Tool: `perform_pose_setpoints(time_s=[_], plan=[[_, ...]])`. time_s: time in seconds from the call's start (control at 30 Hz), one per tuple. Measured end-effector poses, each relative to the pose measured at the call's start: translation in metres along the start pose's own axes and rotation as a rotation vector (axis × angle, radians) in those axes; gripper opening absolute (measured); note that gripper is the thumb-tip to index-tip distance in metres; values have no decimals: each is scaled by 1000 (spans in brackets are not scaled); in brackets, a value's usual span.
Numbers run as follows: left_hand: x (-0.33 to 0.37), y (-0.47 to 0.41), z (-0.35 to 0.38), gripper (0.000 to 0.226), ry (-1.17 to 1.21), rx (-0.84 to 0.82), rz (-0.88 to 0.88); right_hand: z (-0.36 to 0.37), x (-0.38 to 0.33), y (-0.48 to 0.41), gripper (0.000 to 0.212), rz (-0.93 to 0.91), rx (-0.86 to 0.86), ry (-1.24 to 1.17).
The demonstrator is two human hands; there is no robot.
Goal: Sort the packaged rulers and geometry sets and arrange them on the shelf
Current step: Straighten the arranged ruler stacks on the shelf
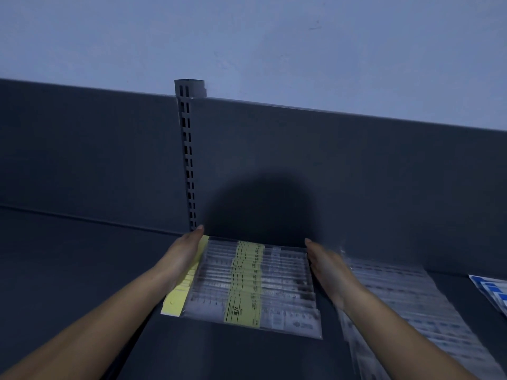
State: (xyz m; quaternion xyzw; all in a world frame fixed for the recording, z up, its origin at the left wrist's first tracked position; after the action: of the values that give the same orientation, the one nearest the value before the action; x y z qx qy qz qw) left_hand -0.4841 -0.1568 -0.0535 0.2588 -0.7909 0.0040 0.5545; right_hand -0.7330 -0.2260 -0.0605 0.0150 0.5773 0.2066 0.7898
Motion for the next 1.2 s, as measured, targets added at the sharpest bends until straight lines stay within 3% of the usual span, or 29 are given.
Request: perform_pose_setpoints(time_s=[0.17,0.4,0.57,0.73,0.9,1.03,1.2], plan=[[2,4,5,48,-16,30,15,-5,4,-7,12,-17,-46,-14],[-13,17,-1,47,-66,76,83,-16,22,12,31,-104,71,78],[-42,28,-3,60,-96,79,106,-11,44,28,47,-122,128,86],[-35,34,-4,57,-19,92,108,-4,37,41,35,-109,144,36],[-34,36,-4,58,-7,100,122,-6,45,44,61,-145,131,41],[-33,40,-6,60,20,112,131,-3,42,45,43,-135,143,5],[-37,42,0,58,42,125,173,-7,55,34,75,-185,155,-7]])
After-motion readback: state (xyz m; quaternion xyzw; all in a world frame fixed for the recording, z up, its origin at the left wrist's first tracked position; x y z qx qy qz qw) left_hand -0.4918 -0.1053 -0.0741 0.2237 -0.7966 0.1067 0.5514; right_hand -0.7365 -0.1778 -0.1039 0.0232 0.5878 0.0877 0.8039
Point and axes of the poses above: each hand's wrist, its own y-axis away from the middle knuckle, its own z-axis out of the palm, x = y × z, the point moved 2 cm from there along -y, towards the middle knuckle, and after that the axes turned 12 degrees about -y, right-handed, at the moved point
